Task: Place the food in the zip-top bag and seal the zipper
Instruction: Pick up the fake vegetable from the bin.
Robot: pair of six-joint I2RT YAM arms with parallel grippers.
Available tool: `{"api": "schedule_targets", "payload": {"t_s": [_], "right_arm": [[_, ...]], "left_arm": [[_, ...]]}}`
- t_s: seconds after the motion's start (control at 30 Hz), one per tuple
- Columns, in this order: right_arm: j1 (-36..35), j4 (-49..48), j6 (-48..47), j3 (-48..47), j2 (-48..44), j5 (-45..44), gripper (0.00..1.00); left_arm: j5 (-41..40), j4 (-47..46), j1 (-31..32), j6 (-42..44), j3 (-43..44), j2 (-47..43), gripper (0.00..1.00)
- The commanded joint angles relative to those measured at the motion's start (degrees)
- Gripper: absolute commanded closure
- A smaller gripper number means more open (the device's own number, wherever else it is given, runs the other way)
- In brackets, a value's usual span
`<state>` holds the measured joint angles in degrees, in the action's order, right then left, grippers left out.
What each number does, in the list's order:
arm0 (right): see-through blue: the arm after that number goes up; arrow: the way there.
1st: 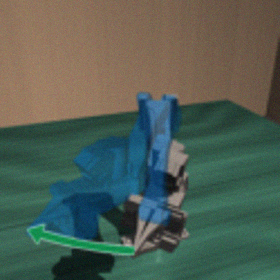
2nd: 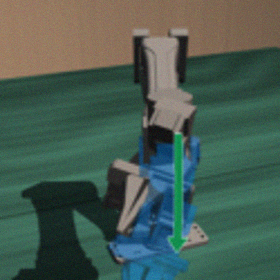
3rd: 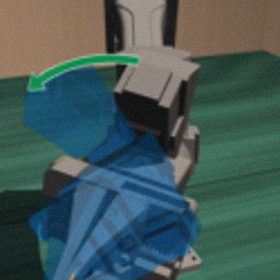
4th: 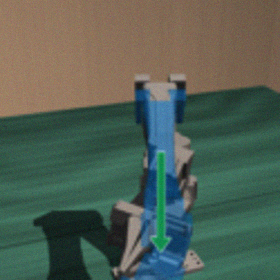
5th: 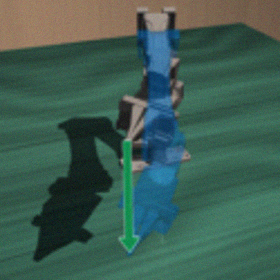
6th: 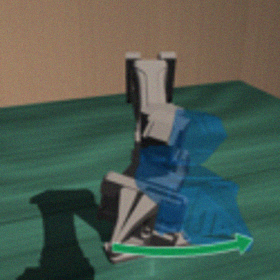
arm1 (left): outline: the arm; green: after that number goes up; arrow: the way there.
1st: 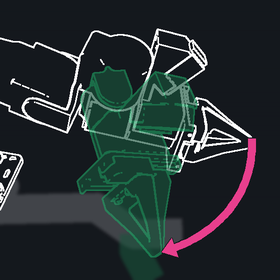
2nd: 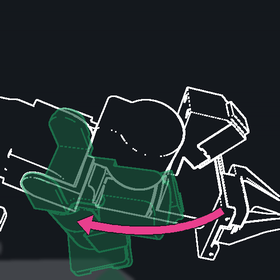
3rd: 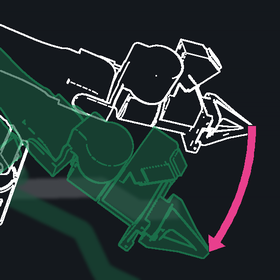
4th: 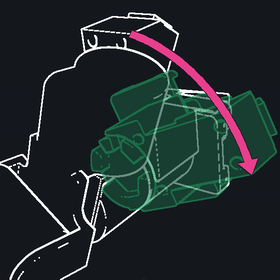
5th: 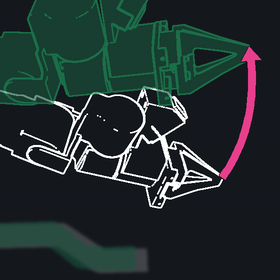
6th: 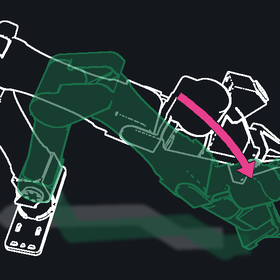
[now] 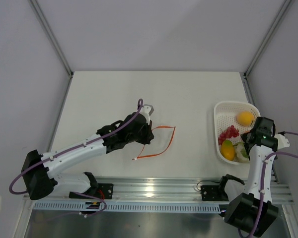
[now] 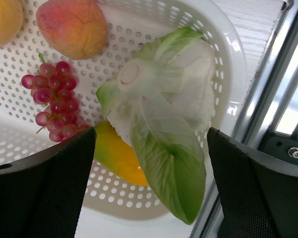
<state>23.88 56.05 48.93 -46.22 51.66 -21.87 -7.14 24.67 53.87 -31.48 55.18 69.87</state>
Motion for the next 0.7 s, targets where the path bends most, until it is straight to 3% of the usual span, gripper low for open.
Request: {"api": "schedule_targets", "payload": {"t_s": [0.0, 0.67], "right_arm": [[0.4, -4.1, -1.4, 0.7, 1.9, 1.9, 0.07], [0.4, -5.9, 2.1, 5.1, 5.0, 1.6, 0.09]], "left_arm": [[0.6, -1.4, -0.7, 0.7, 1.6, 0.3, 0.99], [1.8, -2.6, -1.6, 1.1, 0.6, 1.0, 0.99]]}}
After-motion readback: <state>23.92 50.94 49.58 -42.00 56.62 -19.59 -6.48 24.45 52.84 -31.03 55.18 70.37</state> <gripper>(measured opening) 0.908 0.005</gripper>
